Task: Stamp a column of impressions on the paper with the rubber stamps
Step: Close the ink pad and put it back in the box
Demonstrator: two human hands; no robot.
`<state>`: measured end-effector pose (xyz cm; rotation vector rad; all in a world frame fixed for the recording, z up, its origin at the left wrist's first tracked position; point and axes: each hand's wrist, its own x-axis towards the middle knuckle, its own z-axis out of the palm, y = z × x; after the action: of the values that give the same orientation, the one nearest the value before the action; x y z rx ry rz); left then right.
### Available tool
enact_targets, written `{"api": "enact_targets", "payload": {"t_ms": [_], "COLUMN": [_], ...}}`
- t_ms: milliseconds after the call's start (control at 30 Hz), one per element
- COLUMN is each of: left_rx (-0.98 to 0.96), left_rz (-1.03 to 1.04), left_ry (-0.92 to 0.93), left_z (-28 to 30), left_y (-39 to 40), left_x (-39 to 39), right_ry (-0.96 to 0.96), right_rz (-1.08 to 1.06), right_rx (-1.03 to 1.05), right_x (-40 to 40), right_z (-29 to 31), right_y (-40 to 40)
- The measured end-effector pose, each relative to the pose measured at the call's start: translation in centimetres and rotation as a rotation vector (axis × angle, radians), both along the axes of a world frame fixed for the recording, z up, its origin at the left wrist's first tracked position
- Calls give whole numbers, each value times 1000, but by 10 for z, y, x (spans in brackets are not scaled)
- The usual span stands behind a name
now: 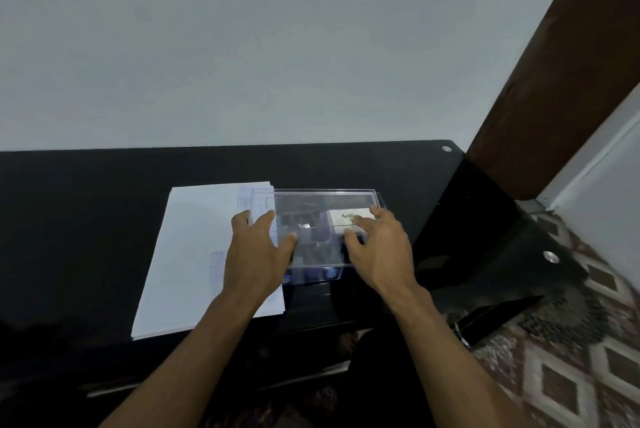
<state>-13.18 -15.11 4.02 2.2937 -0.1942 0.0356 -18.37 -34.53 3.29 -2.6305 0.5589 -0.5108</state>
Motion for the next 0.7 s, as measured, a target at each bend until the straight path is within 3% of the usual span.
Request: {"api": "enact_targets", "payload": {"t_ms": [700], "left_rx": [46], "left_rz": [51], "left_ry": [11], "left_z": [-11], "left_y": [-42], "left_x": [0], "right_ry": [7], "right_rz": [66], "right_rx": [29], "right_x": [8], "right_z": [-14], "right_y": [-47]}}
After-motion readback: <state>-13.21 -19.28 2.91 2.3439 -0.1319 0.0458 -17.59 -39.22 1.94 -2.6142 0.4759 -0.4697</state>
